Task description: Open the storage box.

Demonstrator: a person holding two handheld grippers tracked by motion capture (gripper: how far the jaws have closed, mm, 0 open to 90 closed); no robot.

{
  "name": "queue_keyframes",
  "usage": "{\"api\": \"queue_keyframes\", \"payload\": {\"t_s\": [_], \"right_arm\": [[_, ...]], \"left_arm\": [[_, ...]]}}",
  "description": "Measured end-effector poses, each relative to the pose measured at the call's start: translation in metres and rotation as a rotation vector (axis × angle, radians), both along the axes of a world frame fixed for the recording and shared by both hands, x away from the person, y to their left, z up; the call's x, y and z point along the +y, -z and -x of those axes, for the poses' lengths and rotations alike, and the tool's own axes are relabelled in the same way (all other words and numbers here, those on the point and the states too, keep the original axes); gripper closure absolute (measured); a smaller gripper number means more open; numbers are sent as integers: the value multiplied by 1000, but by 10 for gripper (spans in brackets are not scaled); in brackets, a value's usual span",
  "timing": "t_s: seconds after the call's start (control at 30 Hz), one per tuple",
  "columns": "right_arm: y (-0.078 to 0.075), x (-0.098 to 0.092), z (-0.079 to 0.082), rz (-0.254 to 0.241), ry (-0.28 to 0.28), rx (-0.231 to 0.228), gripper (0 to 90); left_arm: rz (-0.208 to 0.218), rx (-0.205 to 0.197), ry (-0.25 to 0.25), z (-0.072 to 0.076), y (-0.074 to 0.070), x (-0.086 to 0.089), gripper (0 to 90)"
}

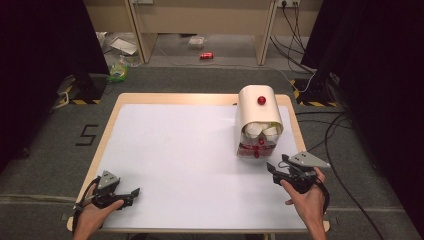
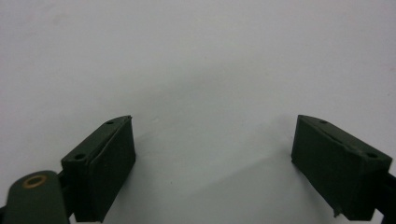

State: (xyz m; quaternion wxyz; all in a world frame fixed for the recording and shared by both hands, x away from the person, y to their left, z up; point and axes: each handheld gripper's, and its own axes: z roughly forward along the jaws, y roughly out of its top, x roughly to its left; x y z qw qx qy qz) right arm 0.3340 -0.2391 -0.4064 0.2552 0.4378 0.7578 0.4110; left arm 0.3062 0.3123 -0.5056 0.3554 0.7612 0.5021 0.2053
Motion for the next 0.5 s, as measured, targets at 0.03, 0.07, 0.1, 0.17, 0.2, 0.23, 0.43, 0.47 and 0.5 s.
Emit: {"api": "queue_keyframes", "payload": {"t_s": [0.03, 0.07, 0.1, 0.17, 0.2, 0.23, 0.43, 0.47, 0.5], "right_arm": [[-2, 1, -1, -3, -10, -5, 375], [-2, 1, -1, -3, -10, -5, 375], [-5, 1, -2, -4, -10, -9, 375], [-8, 2, -3, -9, -8, -13, 375], [-8, 2, -3, -9, -8, -13, 375], [-12, 3, -4, -11, -16, -18, 374], [-21, 4, -6, -18, -21, -34, 375], [-22, 4, -6, -18, -21, -38, 375], [-23, 3, -7, -19, -20, -39, 375]], "left_arm": [[0, 0, 0, 0, 0, 0, 126], [0, 0, 0, 0, 0, 0, 126], [0, 1, 0, 0, 0, 0, 126], [0, 0, 0, 0, 0, 0, 126], [0, 0, 0, 0, 0, 0, 126], [0, 0, 0, 0, 0, 0, 126], [0, 0, 0, 0, 0, 0, 126], [0, 0, 0, 0, 0, 0, 126], [-1, 0, 0, 0, 0, 0, 126]]}}
